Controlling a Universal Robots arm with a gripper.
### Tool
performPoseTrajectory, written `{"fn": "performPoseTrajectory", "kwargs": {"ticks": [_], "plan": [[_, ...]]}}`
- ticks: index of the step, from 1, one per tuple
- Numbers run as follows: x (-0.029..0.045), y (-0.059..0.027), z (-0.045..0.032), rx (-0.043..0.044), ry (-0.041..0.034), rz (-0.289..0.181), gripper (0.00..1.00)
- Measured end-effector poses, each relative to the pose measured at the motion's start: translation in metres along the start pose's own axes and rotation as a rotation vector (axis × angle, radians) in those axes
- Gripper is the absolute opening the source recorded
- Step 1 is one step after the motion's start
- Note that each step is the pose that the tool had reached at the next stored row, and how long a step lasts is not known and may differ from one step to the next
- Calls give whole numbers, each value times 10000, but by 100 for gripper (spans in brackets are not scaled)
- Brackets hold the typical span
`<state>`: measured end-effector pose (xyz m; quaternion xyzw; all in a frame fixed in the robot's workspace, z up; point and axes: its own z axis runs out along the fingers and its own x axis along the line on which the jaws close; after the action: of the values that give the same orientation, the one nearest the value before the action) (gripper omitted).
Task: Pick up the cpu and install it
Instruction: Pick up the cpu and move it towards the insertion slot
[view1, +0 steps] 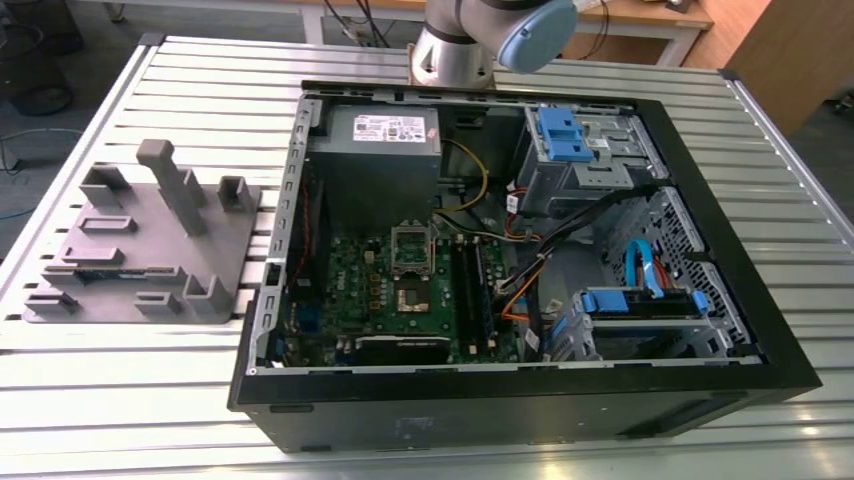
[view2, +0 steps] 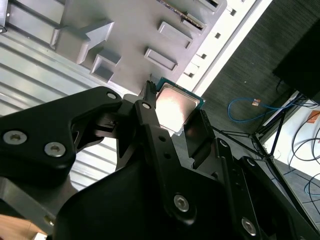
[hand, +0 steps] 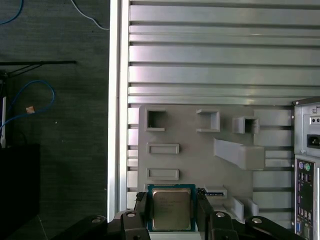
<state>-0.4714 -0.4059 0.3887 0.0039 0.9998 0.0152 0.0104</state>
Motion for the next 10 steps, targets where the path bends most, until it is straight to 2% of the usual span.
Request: {"fn": "performPoseTrajectory", "kwargs": {"ticks": [10], "plan": [[-1, 1, -40, 1, 2, 0, 47]]}}
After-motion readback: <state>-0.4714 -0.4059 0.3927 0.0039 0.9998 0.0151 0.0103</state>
